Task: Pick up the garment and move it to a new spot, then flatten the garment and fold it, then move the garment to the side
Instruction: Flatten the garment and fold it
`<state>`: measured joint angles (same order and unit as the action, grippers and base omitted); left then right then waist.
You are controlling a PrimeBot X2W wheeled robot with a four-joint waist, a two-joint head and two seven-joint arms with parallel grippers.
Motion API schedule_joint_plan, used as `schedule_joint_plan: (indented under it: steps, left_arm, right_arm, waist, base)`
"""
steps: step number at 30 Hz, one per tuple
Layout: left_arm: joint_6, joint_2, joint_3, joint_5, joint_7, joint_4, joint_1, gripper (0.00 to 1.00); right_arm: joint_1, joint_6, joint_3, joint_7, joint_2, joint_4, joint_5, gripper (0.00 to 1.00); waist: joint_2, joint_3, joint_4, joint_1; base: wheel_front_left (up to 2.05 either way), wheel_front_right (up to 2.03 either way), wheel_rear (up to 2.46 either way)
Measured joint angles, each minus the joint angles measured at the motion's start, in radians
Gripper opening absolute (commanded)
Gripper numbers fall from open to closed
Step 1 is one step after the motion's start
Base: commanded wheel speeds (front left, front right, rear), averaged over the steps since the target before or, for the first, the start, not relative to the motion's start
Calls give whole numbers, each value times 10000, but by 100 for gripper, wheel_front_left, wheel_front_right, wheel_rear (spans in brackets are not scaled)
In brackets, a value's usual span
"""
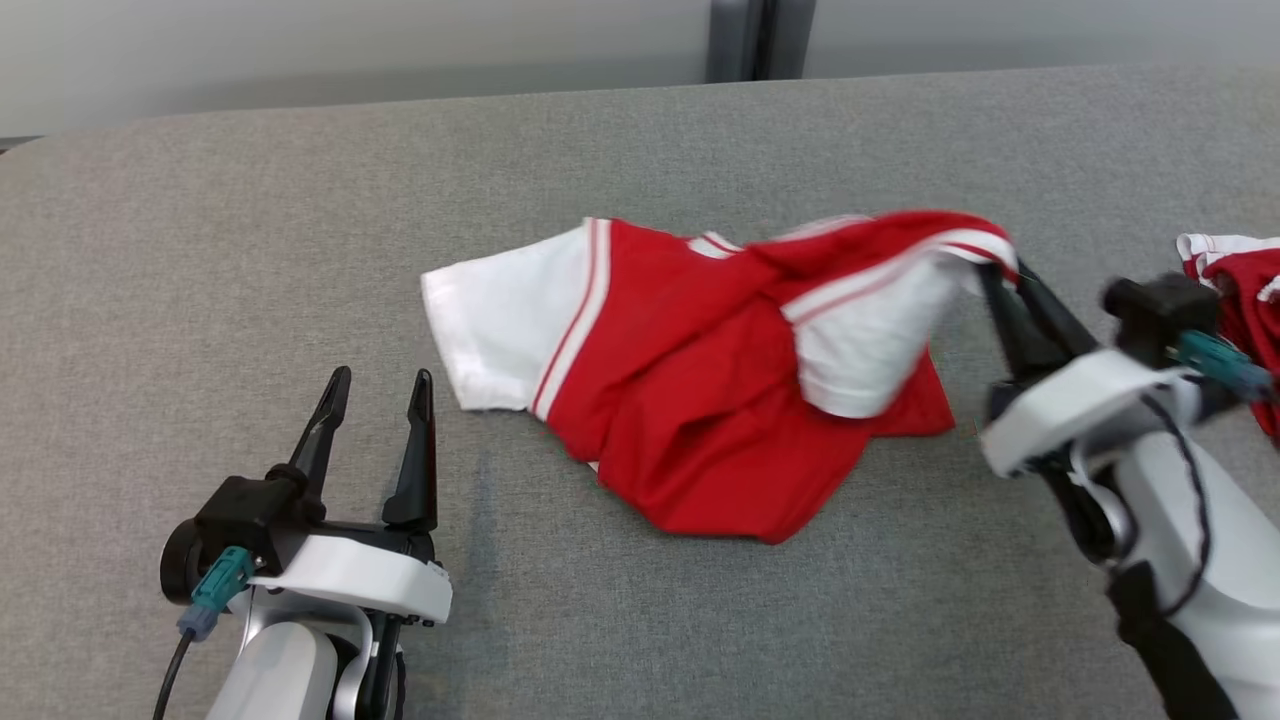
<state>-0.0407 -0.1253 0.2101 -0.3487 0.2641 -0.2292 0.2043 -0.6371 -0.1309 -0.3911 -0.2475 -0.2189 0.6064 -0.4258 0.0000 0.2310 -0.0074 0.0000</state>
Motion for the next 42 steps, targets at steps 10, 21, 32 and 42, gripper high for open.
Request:
schedule_joint_plan:
  steps: [10,21,32,42]
  left_arm:
    - [0,-105,159,38,-86,63,96,100]
    - [-46,-153,224,35,-98,73,112,100]
    - [-297,-79,2,-25,-52,336,-429,100]
    - [-399,-6,-151,6,-23,608,-1283,100]
  right_arm:
    - [1146,0,2754,-125,-803,1597,-320,0]
    - [1509,2,3450,-140,-395,2134,-119,100]
    - [3641,2,3801,-144,299,-2140,1563,100]
    - [5419,2,4061,756,966,-4842,2380,100]
  waist:
    - [1,219,-81,0]
    - [0,240,-20,0]
    - [0,-357,-56,0]
    - [0,-998,-77,0]
  base:
    - [0,0,0]
    - [0,0,0]
    - [0,0,0]
    - [0,0,0]
